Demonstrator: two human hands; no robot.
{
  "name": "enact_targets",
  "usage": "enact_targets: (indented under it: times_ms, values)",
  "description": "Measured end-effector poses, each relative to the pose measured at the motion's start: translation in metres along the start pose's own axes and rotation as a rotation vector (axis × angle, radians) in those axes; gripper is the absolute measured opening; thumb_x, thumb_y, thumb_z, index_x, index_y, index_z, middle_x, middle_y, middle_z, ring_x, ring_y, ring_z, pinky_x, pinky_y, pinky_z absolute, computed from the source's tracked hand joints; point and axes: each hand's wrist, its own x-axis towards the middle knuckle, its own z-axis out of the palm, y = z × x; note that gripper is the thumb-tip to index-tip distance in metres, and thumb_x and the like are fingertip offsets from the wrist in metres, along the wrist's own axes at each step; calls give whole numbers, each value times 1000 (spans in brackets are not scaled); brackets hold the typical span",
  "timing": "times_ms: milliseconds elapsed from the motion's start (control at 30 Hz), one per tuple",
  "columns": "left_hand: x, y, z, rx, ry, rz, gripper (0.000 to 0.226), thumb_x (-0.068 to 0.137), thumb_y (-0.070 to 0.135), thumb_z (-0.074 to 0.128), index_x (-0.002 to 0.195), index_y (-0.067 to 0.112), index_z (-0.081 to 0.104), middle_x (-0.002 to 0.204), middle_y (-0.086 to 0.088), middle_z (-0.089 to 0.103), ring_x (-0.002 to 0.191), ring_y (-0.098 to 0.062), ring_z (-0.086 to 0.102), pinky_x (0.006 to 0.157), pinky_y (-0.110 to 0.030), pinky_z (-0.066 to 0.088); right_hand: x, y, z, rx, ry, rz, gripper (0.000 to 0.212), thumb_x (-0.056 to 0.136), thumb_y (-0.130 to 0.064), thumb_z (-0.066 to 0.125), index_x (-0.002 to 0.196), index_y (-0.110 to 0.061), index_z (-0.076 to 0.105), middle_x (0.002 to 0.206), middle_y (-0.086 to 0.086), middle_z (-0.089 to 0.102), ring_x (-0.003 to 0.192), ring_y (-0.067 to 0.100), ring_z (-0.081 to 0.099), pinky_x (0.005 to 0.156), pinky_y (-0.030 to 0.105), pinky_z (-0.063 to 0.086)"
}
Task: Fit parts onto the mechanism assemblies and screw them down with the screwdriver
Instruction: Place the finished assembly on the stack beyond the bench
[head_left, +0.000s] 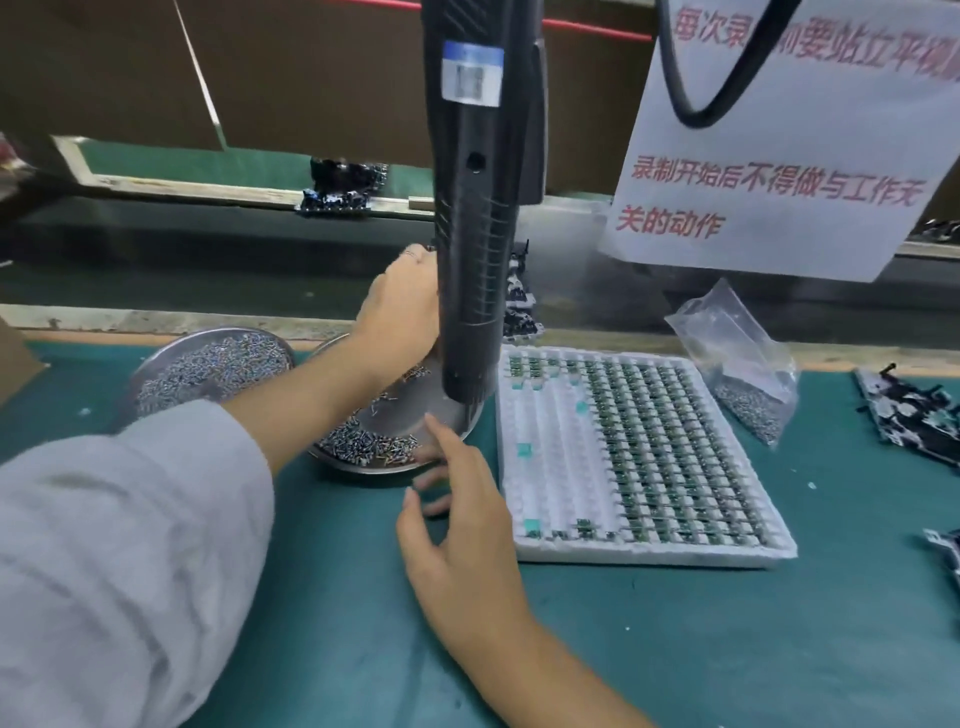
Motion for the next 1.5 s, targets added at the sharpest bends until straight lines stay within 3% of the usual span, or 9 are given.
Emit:
enact_targets:
  times_ms: [167, 400, 500, 667, 834, 1034, 1134, 1267, 1500]
  values:
    - [-22, -25, -34, -76, 158, -23, 29, 86, 20, 68, 112, 9, 61, 104, -8, 54, 99, -26, 54, 86, -32, 39, 0, -2, -3, 61, 154, -125, 46, 87, -9, 53, 126, -31, 42, 110, -4, 45, 99, 11, 50, 86, 30, 47]
    - [-150, -46, -106, 77, 175, 95, 33, 81, 41, 62, 103, 16, 61, 93, -1, 57, 79, -29, 61, 70, -42, 51, -11, -6, -8, 31, 331, -444, 31, 88, -10, 51, 118, -13, 49, 110, 0, 46, 107, 9, 47, 94, 23, 38]
    - [-200, -55, -115, 100, 111, 164, 34, 81, 50, 53, 102, 24, 58, 89, 2, 63, 62, -19, 59, 51, -34, 50, -16, -9, -9, -56, 177, -543, 32, 87, -20, 56, 118, -14, 49, 111, 1, 46, 105, 15, 49, 92, 28, 41]
    - [-246, -76, -105, 132, -41, 213, 35, 82, 52, 52, 99, 24, 66, 88, 9, 66, 60, -11, 60, 54, -25, 46, -18, -11, -1, -353, -331, -666, 50, 85, -42, 65, 125, -15, 52, 110, 5, 55, 102, 20, 51, 93, 40, 41]
    - [-247, -85, -107, 228, -66, 255, 47, 81, 60, 50, 106, 24, 68, 99, 12, 70, 64, -11, 65, 56, -21, 48, -19, -10, -1, -454, -433, -666, 56, 88, -45, 61, 133, -17, 44, 109, 4, 60, 103, 22, 54, 96, 41, 40]
    - [-217, -129, -121, 496, 51, 50, 42, 84, 40, 45, 97, 9, 70, 90, -7, 70, 86, -30, 65, 81, -40, 36, -17, -9, -2, -468, -368, -594, 54, 88, -38, 60, 133, -10, 48, 109, 7, 62, 101, 24, 55, 91, 32, 39]
    - [-211, -143, -124, 527, 20, -59, 22, 85, 33, 64, 88, 12, 70, 83, -3, 71, 84, -30, 64, 88, -43, 30, -17, -9, -2, -466, -353, -543, 57, 85, -37, 65, 132, -8, 50, 110, 7, 62, 100, 25, 56, 90, 32, 39]
    - [-206, -146, -126, 456, 42, -8, 7, 77, 11, 77, 80, 14, 71, 77, 0, 71, 80, -28, 65, 93, -44, 27, -18, -9, -2, -449, -350, -534, 59, 83, -34, 68, 132, -8, 50, 111, 7, 62, 101, 21, 53, 91, 31, 38]
    - [-197, -150, -138, 426, 97, 50, 4, 84, 6, 66, 85, 9, 70, 78, -3, 71, 79, -30, 64, 97, -44, 26, -18, -8, -2, -441, -381, -531, 57, 86, -33, 66, 134, -10, 47, 116, 5, 60, 107, 18, 50, 95, 30, 37]
